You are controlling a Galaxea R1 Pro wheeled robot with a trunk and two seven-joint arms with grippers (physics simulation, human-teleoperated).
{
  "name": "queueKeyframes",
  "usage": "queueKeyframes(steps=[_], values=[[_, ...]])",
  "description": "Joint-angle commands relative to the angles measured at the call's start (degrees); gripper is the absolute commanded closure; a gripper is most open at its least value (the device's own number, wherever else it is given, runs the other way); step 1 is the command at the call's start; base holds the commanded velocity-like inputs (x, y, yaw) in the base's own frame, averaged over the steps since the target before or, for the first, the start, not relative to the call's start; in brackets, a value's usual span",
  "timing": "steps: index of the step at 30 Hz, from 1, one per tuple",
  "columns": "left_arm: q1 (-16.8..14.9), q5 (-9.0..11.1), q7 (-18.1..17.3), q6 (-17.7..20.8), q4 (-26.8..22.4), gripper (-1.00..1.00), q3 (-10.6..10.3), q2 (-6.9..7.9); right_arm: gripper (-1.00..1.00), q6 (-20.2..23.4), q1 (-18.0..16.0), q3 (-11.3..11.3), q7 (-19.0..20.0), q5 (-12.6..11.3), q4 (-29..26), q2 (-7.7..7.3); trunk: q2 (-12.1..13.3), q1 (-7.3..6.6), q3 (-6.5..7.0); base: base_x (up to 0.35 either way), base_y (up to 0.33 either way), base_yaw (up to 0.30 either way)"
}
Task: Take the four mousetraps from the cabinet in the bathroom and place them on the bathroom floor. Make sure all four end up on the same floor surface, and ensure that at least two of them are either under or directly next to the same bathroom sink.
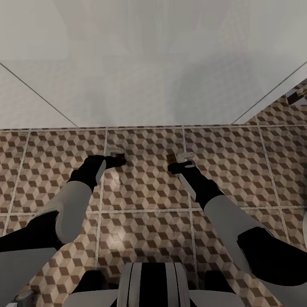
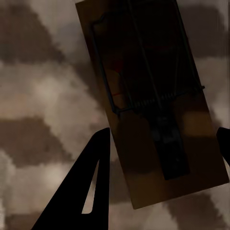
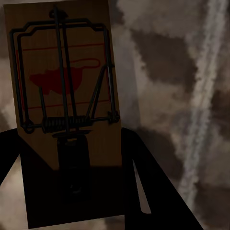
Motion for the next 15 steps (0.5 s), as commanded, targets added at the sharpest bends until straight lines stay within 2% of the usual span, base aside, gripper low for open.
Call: queueKeyframes(steps=[1, 15], values=[[0.0, -0.7, -0.6, 0.5, -0.2, 1.0, 0.1, -0.08, 1.0, 0.2, 0.0, 0.4, -0.6, -0.8, -0.1, -0.05, 0.0, -0.01, -0.03, 0.0, 0.0, 0.0], [0.0, -0.7, -0.6, 0.8, -0.4, 1.0, -0.6, 0.01, 1.0, 0.2, 0.0, 0.4, -0.6, -0.8, -0.1, -0.05, 0.0, -0.01, -0.03, 0.0, 0.0, 0.0]])
